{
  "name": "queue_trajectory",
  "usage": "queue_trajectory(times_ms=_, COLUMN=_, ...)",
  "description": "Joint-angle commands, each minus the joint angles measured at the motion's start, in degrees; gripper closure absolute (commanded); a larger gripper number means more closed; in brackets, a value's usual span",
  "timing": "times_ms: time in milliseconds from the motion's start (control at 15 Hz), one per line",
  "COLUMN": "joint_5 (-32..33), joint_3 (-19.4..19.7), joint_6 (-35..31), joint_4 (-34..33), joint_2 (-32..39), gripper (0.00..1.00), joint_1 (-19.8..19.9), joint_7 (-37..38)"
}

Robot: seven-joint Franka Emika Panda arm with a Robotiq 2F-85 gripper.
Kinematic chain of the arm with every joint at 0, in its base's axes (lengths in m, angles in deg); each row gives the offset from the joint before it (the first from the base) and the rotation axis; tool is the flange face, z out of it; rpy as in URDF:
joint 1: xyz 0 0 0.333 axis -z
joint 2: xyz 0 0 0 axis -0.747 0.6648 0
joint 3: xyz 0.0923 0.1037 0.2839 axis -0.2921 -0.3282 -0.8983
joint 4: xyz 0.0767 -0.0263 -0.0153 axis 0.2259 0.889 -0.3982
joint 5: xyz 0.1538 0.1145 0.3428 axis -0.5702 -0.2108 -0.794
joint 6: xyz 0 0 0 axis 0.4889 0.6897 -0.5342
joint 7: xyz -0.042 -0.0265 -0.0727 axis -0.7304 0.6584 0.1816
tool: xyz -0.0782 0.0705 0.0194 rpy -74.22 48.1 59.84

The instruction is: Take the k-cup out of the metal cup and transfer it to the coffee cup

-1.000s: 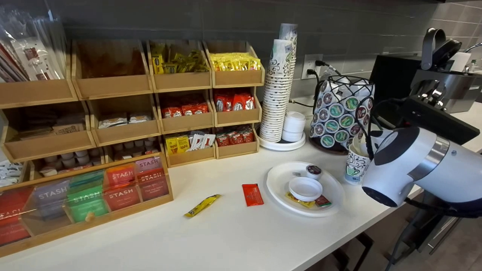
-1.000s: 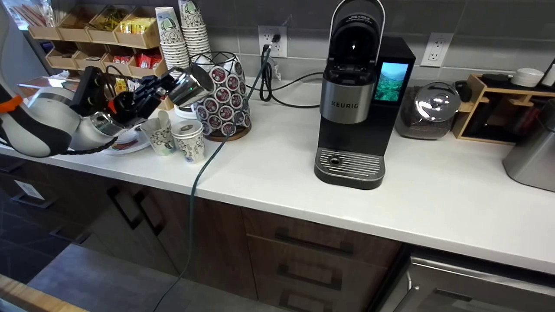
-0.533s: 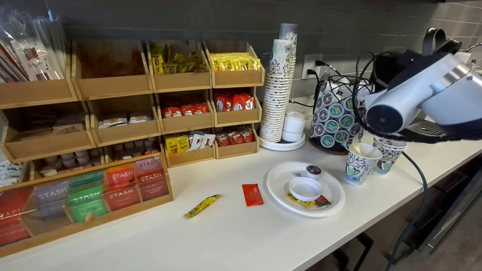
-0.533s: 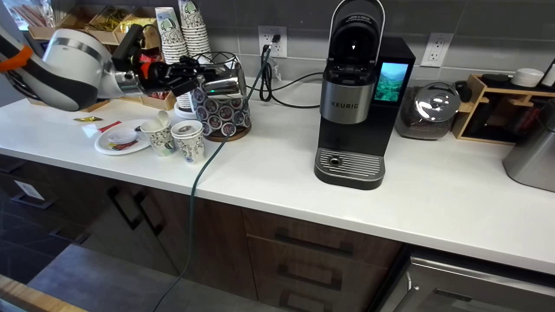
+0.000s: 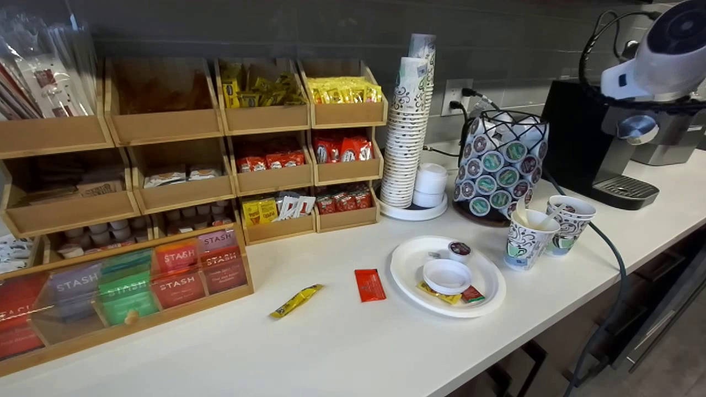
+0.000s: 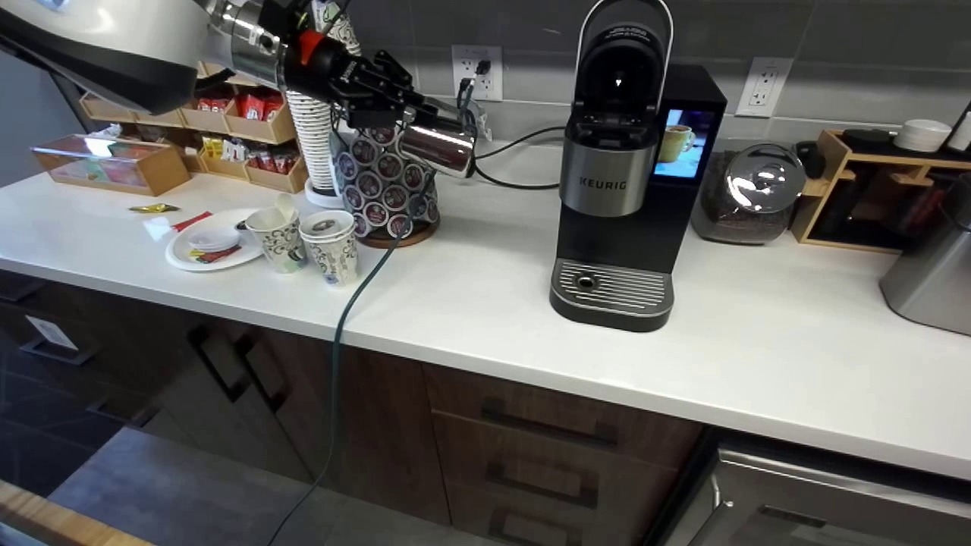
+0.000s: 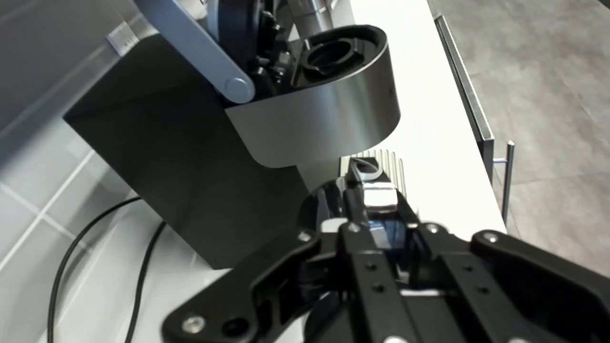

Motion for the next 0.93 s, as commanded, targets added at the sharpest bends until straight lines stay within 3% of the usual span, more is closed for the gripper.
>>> queue_trajectory(times_ms=0, joint_5=-13.1, joint_3=8.0, joint_6=-7.5, joint_4=0.7, joint_2=-2.9, gripper=0.96, joint_1=-1.1, joint_7=-15.1)
queue_trajectory(times_ms=333, joint_5=-36.2, joint_3=11.6, joint_6=-2.6, joint_4=-0.9, joint_2=-1.4, gripper=0.96, joint_1=-2.7, joint_7=-35.1)
queue_trajectory(times_ms=533, joint_5=-48.5, joint_3=10.6, joint_6=8.4, joint_4=-3.3, joint_2=-1.0, gripper=0.96, joint_1=-4.8, joint_7=-41.8)
queue_trajectory(times_ms=800, joint_5=-57.7, joint_3=10.1, joint_6=24.8, joint_4=-8.9, joint_2=1.0, gripper=0.96, joint_1=-7.1, joint_7=-40.4)
queue_trajectory(times_ms=867, joint_5=-53.8, joint_3=10.5, joint_6=19.8, joint_4=-5.6, joint_2=-0.9, gripper=0.96, joint_1=-7.1, joint_7=-40.3)
